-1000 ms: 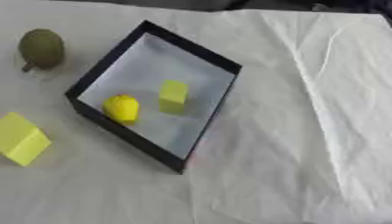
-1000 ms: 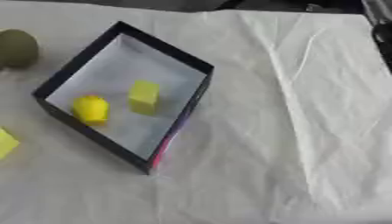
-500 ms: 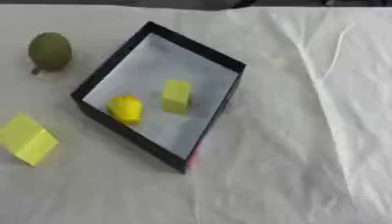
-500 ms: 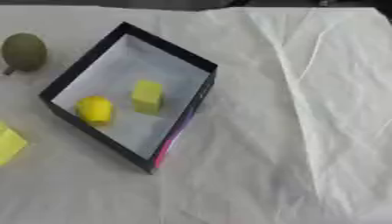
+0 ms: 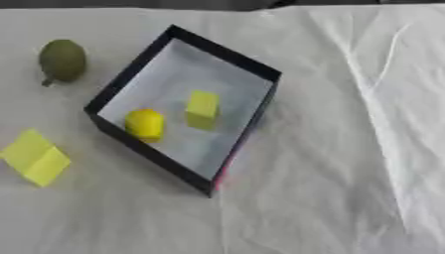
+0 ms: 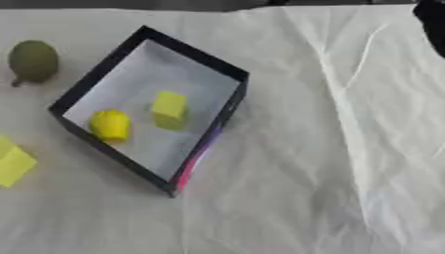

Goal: Pick up objects on the table and place them in the box.

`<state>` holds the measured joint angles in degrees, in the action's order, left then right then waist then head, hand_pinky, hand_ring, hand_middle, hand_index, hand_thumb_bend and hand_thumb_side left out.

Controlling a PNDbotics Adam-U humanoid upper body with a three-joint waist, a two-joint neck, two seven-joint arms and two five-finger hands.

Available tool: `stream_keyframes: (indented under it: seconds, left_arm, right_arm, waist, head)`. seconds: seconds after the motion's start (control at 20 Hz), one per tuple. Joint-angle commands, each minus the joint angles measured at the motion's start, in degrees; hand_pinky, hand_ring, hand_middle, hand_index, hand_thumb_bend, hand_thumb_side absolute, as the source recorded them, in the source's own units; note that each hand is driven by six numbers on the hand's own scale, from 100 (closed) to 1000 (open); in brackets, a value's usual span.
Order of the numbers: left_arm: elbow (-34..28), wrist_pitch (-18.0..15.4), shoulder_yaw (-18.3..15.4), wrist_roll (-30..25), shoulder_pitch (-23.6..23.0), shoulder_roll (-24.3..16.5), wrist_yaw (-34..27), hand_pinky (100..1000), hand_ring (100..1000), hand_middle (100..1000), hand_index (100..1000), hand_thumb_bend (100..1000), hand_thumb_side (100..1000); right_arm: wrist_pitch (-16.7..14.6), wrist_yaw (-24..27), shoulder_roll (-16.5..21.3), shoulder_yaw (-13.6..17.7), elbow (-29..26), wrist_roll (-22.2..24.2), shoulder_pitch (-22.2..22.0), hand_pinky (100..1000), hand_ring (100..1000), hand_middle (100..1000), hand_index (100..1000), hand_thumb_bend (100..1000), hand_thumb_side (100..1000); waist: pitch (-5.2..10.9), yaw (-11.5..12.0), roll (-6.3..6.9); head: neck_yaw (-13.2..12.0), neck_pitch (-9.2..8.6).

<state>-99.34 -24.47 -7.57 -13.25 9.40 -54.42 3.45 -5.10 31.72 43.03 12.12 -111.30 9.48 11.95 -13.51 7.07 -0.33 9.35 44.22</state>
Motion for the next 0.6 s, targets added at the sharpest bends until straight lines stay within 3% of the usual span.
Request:
stream_keyframes:
  seconds: [0.05, 0.25, 0.6]
  left_arm:
    - [0.6, -1.6, 1.6, -6.4, 0.8, -6.0, 1.4, 841, 831, 795, 907, 100, 461]
    - [1.4, -3.8, 4.1, -13.4, 1.1, -9.0, 1.9, 850, 841, 806, 917, 100, 470]
    - [-0.2, -5.3, 7.8, -18.9, 1.7, -12.7, 1.6, 855, 849, 811, 906, 231, 387]
  right_arm:
    - [0.4, -1.1, 0.6, 1.3, -0.1, -0.2, 0.0, 963, 747, 671, 841, 100, 539]
    - [0.6, -2.3, 0.3, 1.1, 0.2, 0.0, -0.2, 960, 737, 659, 833, 100, 544]
    - [1.0, -3.1, -0.2, 1.2, 0.6, 0.0, -0.9, 960, 729, 650, 829, 100, 550]
  waist:
    - [0.62, 0.0, 0.93]
    - [0.63, -0.1, 1.03]
    - [0.78, 0.1, 1.11]
  head:
    - [-0.4, -0.10]
    - [-0.6, -0.10]
    - [-0.6, -0.10]
